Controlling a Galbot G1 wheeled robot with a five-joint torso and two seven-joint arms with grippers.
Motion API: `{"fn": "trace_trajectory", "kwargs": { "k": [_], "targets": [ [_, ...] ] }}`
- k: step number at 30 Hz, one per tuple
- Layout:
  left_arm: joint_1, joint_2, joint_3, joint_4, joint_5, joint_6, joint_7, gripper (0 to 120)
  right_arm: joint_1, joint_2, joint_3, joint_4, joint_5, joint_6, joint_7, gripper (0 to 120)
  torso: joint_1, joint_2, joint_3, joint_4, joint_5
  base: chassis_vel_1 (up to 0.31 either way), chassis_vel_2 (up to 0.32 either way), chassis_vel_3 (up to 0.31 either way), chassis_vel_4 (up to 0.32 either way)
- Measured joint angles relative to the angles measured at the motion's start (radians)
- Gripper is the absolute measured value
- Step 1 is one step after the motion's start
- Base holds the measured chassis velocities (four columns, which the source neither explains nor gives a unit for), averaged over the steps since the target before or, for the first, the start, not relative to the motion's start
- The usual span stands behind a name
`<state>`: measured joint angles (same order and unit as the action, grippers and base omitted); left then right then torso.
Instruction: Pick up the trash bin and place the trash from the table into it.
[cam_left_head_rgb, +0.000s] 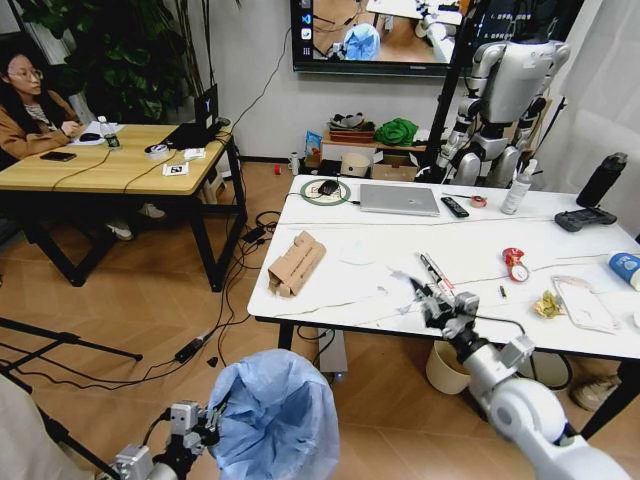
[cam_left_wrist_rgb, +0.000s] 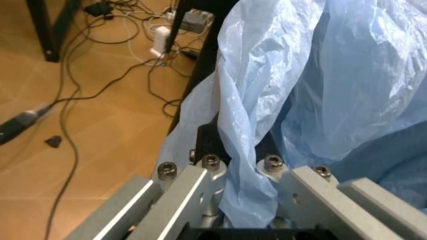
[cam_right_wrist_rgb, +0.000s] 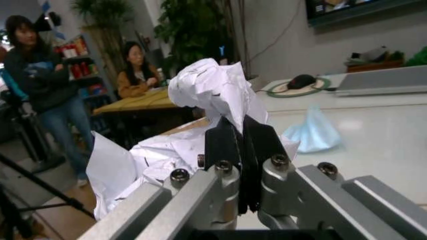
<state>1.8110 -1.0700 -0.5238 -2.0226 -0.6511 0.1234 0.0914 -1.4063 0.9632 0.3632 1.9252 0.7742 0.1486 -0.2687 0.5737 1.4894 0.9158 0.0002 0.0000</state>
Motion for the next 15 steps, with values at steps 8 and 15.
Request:
{"fn": "trace_trajectory", "kwargs": {
  "k": [8, 15],
  "targets": [
    [-0.107, 0.033, 0.048, 0.021, -0.072, 0.045, -0.046, 0, -0.078, -0.009, -0.048, 0.076, -0.085, 0.040, -0.126, 0, 0.000, 0.000, 0.000, -0.0005, 0.0000, 0.000, 0.000, 0.000, 0.000],
    [-0.085, 0.019, 0.053, 0.018, -0.080, 0.063, -0.059, 0, -0.035, -0.069, -0.196, 0.111, -0.131, 0.037, -0.134, 0, 0.000, 0.000, 0.000, -0.0001, 0.0000, 0.000, 0.000, 0.000, 0.000]
  ]
}}
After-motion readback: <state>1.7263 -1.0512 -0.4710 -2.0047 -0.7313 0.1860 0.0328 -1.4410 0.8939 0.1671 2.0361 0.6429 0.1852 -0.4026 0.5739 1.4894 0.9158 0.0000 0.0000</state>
